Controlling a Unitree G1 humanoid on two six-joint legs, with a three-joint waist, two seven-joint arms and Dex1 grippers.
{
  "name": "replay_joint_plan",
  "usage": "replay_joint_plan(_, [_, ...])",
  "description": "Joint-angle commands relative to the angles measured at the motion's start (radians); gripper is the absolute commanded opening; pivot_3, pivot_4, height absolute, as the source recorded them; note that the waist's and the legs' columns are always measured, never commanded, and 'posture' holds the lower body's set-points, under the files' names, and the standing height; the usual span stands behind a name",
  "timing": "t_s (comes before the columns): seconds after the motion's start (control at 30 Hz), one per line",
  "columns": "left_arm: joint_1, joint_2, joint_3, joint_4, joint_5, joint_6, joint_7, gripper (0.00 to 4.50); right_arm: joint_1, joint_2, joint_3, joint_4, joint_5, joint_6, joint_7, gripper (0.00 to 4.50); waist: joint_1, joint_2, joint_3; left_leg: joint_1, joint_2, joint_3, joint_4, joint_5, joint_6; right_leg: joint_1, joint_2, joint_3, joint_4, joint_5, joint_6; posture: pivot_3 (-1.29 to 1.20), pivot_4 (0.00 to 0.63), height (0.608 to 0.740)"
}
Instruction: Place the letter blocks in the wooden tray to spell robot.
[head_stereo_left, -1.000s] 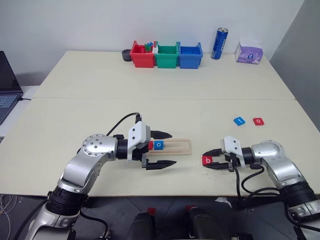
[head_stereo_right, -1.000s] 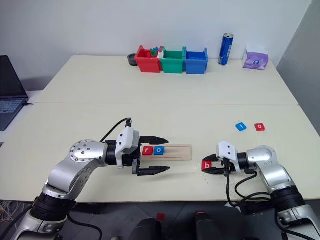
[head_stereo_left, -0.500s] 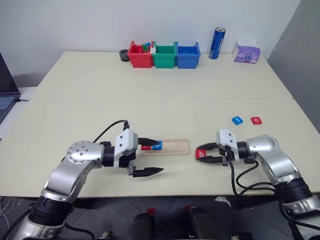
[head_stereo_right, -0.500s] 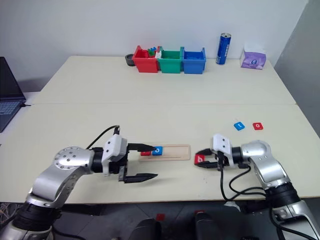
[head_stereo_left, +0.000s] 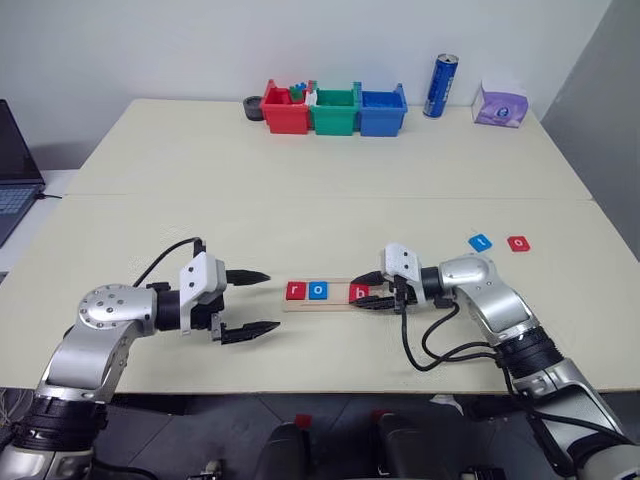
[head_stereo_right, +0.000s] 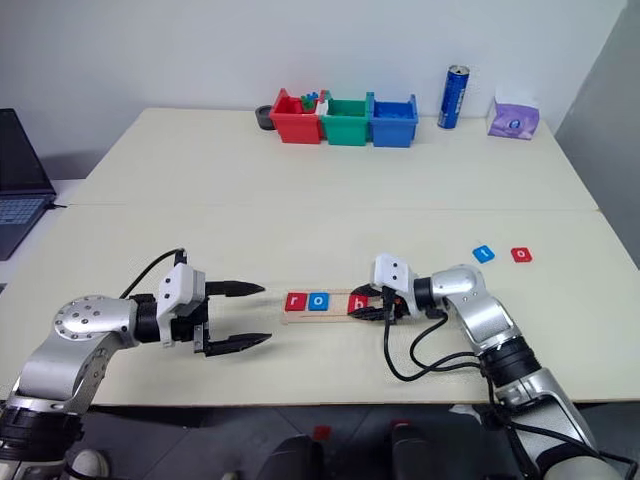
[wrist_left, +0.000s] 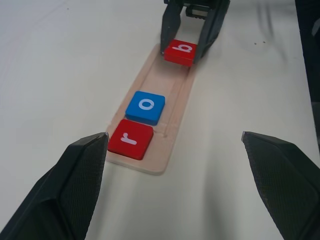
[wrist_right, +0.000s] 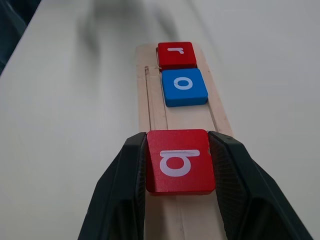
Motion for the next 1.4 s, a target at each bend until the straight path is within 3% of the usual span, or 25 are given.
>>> replay_joint_plan(0.03, [0.008,0.003,0.029,-0.069,-0.019,0.013,0.021,4.5,-0.053,0.027,0.006,0.039,-0.018,-0.032,-0.011,1.46,-0.001,0.0,0.0,0.0,0.0,0.0,0.0,0.0,0.0,0.0,0.0,0.0,0.0,0.0,0.0,0.0,0.15,0.74])
replay_joint_plan(0.63, [-0.03,-0.004,0.004,-0.101,-0.02,0.049,0.04,4.5,-0.139,0.125,0.046,0.186,-0.094,-0.087,-0.032,1.46,-0.002,0.0,0.0,0.0,0.0,0.0,0.0,0.0,0.0,0.0,0.0,0.0,0.0,0.0,0.0,0.0,0.15,0.74])
replay_joint_plan(1.2, [-0.046,-0.005,0.002,-0.076,-0.002,0.039,0.025,4.5,-0.148,0.124,0.048,0.203,-0.11,-0.088,0.002,1.46,-0.002,0.0,0.0,0.0,0.0,0.0,0.0,0.0,0.0,0.0,0.0,0.0,0.0,0.0,0.0,0.0,0.15,0.74])
replay_joint_plan(1.4, [-0.048,-0.01,0.003,-0.067,0.005,0.029,0.026,4.5,-0.158,0.122,0.04,0.208,-0.1,-0.083,0.022,3.55,-0.002,0.0,0.0,0.0,0.0,0.0,0.0,0.0,0.0,0.0,0.0,0.0,0.0,0.0,0.0,0.0,0.15,0.74])
